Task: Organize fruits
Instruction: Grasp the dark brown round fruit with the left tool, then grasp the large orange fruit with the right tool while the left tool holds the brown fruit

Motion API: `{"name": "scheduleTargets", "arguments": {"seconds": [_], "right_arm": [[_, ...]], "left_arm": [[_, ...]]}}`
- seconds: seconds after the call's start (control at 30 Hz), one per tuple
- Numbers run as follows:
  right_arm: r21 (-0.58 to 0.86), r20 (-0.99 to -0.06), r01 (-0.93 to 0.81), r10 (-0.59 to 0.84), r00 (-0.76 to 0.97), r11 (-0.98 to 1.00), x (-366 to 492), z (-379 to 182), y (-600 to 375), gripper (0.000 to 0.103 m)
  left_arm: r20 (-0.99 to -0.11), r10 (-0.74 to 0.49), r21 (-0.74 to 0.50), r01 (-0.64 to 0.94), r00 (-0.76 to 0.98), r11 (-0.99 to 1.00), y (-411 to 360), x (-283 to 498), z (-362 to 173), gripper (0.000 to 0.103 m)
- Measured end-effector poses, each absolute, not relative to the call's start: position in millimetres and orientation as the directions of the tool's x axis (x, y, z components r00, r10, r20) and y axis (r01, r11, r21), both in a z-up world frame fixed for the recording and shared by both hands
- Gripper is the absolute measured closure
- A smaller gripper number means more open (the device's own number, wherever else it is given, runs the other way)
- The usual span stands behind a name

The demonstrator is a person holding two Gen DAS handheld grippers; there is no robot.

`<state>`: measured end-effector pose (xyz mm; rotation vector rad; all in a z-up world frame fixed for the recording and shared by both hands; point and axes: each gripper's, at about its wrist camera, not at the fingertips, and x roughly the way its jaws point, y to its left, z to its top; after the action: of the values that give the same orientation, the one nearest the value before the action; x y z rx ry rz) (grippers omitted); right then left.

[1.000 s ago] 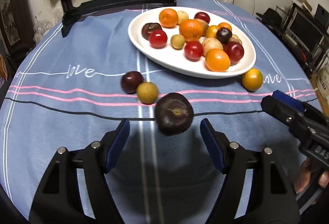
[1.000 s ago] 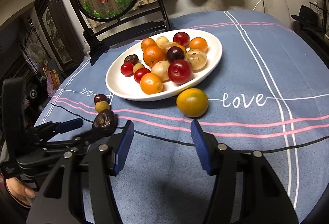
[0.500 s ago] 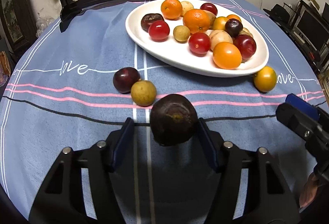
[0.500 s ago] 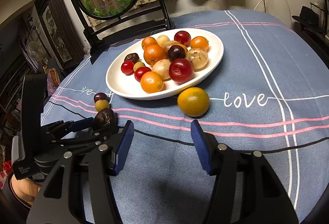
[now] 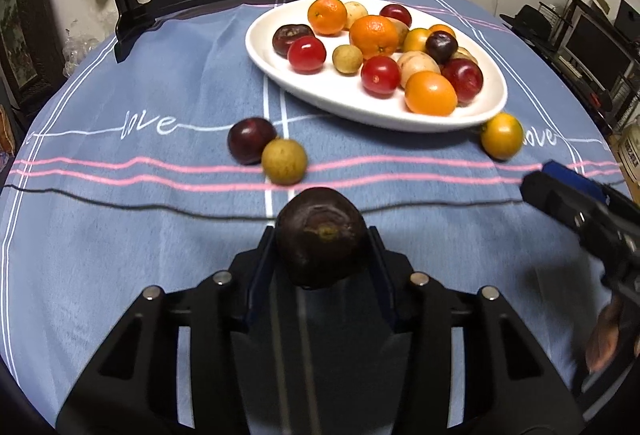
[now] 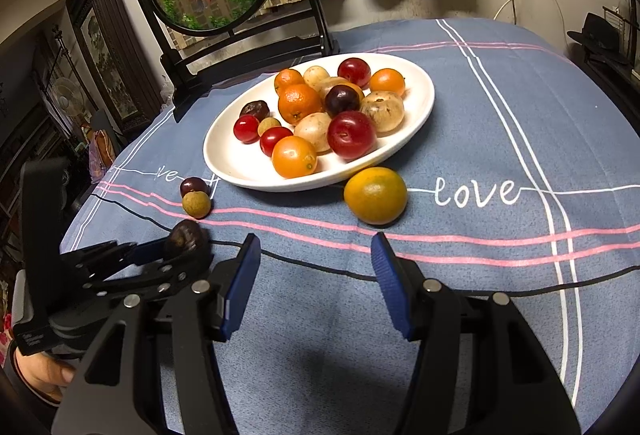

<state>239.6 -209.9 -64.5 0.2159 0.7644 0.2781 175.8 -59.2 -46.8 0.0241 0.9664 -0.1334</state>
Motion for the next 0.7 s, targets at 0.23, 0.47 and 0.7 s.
{"name": "scheduleTargets", "arguments": {"seconds": [0.23, 0.47, 0.7], "right_arm": [[0.239, -0.681, -0.162, 0.284, 0.675, 0.958, 241, -72, -203, 0.045], [0.074, -0.728, -0.056, 0.093, 0.679, 0.996, 249, -76, -199, 0.045], [0.019, -0.755, -0.06, 0.054, 0.654, 0.998, 276, -79, -197, 0.045]], "left_arm": [[-0.808, -0.097, -0.033, 0.12, 0.581, 0.992, -39, 161, -46, 0.058], [-0.792, -0.118, -0.063, 0.112, 0.6, 0.992, -22, 162, -41, 0.058], [-0.796, -0.128, -0.068, 0.123, 0.591, 0.99, -21, 164, -42, 0.058]]}}
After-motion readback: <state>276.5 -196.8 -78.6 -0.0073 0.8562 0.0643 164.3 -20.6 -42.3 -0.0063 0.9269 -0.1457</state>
